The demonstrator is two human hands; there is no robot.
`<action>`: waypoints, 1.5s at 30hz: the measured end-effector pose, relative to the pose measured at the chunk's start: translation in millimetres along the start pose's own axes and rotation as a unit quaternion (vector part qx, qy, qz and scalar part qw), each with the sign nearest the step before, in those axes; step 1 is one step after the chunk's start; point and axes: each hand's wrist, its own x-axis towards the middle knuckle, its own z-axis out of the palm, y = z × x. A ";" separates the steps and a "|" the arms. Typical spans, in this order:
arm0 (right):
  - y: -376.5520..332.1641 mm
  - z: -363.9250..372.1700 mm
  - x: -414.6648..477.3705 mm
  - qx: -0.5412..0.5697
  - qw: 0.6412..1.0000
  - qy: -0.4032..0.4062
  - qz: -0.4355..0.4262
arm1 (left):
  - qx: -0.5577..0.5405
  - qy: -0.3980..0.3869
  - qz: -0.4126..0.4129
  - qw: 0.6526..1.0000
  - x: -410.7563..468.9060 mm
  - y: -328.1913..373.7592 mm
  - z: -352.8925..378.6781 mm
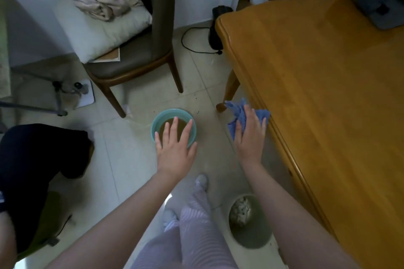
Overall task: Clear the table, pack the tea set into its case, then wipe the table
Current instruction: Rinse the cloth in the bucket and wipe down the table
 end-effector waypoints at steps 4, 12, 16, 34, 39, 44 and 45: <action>-10.2 49.9 26.5 0.082 0.996 -0.037 0.014 | -0.005 -0.009 -0.026 1.000 39.4 -21.7 13.9; -12.6 167.3 37.8 0.109 0.985 -0.109 0.071 | 0.009 -0.034 -0.058 0.998 118.9 -80.7 62.0; 1.9 231.5 25.6 0.099 0.981 -0.127 0.106 | 0.002 -0.052 -0.046 0.998 159.9 -116.1 97.0; 151.0 609.2 -25.8 0.059 0.982 -0.148 0.100 | -0.207 -0.023 -0.117 0.971 325.1 -279.6 444.0; 176.0 683.7 -51.9 -0.047 0.981 -0.169 0.083 | -0.275 0.059 -0.180 0.943 373.0 -306.6 505.2; 174.7 690.4 -21.2 -0.107 0.980 -0.050 0.158 | -0.276 0.130 -0.231 0.924 383.1 -306.5 515.9; 176.6 686.6 -18.2 -0.137 0.968 -0.084 0.194 | -0.277 0.110 -0.241 0.924 383.0 -305.6 517.1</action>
